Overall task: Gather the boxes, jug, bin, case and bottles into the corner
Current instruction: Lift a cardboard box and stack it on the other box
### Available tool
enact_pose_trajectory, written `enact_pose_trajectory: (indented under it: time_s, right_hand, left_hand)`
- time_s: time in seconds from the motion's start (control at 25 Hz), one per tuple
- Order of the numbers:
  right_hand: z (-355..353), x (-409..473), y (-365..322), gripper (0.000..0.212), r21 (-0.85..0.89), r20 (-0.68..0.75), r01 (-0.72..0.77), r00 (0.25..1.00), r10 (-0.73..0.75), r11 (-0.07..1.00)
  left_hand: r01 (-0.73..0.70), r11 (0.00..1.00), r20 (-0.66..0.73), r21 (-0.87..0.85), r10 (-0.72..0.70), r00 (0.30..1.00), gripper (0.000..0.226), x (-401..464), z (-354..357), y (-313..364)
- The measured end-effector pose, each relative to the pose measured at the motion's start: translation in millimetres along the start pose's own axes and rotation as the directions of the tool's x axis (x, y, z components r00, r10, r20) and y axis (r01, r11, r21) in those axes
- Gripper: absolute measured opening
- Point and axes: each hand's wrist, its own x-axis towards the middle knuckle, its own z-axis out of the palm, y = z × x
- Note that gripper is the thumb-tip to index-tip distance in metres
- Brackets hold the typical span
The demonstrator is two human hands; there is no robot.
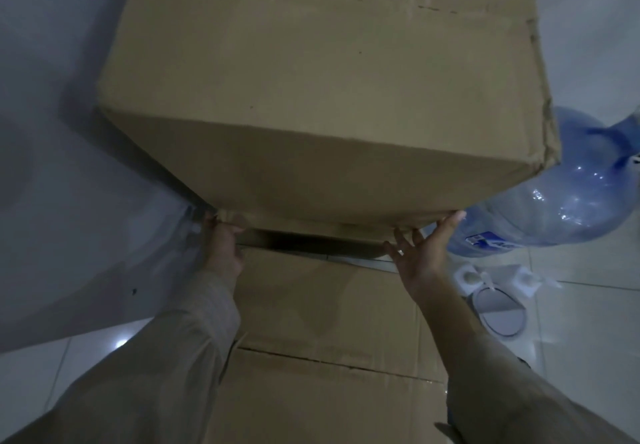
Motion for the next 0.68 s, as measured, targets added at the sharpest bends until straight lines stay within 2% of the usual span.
enact_pose_trajectory:
  time_s: [0.24, 0.36, 0.44, 0.48, 0.56, 0.68]
  right_hand:
    - [1.8, -0.7, 8.6, 0.071, -0.029, -0.033, 0.033, 0.999, -0.034, 0.999]
    - [4.0, -0.1, 23.9, 0.066, -0.111, -0.140, 0.007, 0.990, -0.022, 0.994]
    - [8.5, 4.5, 30.2, 0.069, -0.005, -0.198, -0.097, 0.976, 0.095, 0.995]
    - [11.1, 7.7, 31.3, 0.070, 0.076, -0.172, -0.120, 0.976, 0.132, 0.990]
    - [17.2, 13.4, 29.4, 0.070, 0.169, -0.075, -0.110, 0.989, 0.124, 0.979]
    - [13.3, 18.4, 25.1, 0.070, 0.162, -0.054, -0.082, 0.994, 0.092, 0.983]
  left_hand:
    - [-0.192, 0.981, 0.111, -0.034, 0.194, 0.975, 0.062, 3.2, -4.3, 5.0]
    - [-0.209, 0.978, 0.180, -0.012, 0.207, 0.962, 0.071, 5.9, -9.5, 4.0]
    - [-0.201, 0.980, 0.188, 0.007, 0.196, 0.963, 0.065, 6.9, -8.9, 4.5]
    - [-0.189, 0.982, 0.183, 0.005, 0.185, 0.966, 0.060, 7.2, -7.3, 5.7]
    - [-0.151, 0.988, 0.173, -0.029, 0.154, 0.973, 0.047, 11.4, -2.8, 9.9]
    - [-0.060, 0.995, 0.178, -0.075, 0.073, 0.981, 0.036, 18.1, 5.7, 15.5]
